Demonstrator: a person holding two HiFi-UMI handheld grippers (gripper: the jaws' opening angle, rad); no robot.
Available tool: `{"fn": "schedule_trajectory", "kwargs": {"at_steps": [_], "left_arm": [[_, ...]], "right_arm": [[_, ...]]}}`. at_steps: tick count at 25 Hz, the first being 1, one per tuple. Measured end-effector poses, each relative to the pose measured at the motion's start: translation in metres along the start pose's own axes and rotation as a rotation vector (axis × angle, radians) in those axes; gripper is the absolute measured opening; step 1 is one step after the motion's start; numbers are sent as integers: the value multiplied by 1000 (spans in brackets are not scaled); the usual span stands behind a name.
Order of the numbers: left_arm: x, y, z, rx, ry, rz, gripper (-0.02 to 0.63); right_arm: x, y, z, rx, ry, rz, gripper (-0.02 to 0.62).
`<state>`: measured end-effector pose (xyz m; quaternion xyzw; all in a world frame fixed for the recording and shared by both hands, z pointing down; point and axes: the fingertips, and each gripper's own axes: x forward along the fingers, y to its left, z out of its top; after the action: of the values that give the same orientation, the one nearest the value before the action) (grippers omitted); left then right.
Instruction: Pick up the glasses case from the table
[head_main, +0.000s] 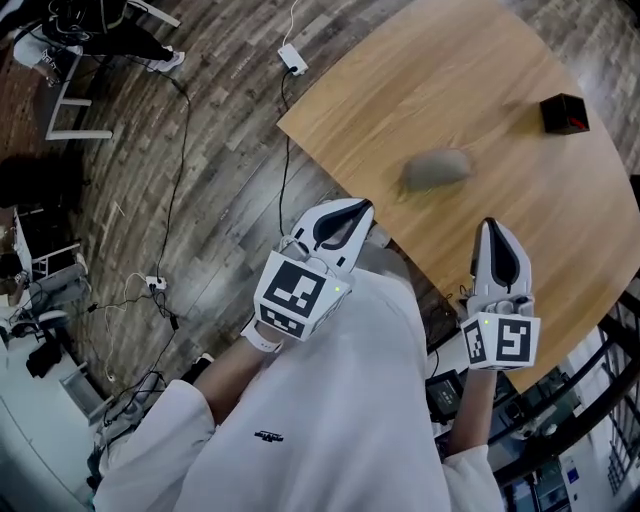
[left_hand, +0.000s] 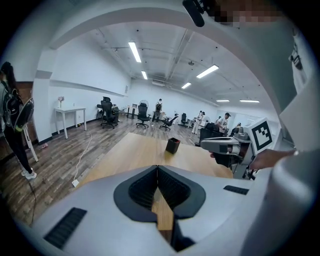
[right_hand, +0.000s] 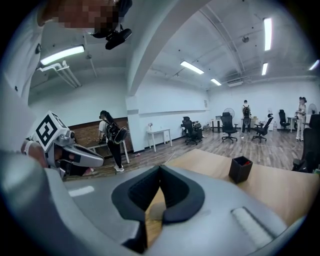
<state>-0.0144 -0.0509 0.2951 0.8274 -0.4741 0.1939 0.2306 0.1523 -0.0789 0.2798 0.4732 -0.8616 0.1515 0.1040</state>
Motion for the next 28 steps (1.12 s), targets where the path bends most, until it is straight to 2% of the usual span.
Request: {"fn": "schedule_trajectory", "kwargs": {"at_steps": [3, 7, 14, 18, 24, 28], "left_arm": [[11, 6, -9, 11, 9, 33, 8], [30, 8, -26, 34, 35, 35, 9], [64, 18, -44, 84, 57, 26, 55], [79, 22, -55, 126, 46, 35, 117], [103, 17, -71, 152, 53, -32, 203], [123, 14, -95, 188, 66, -68, 241]], "right_arm": [[5, -4, -9, 10, 16, 4, 11], [13, -9, -28, 30, 35, 7, 11], [37, -16, -58, 55, 77, 16, 12], [45, -20, -74, 79, 77, 10, 12], [57, -18, -86, 93, 72, 53, 11], [64, -18, -112, 103, 92, 55, 11]]}}
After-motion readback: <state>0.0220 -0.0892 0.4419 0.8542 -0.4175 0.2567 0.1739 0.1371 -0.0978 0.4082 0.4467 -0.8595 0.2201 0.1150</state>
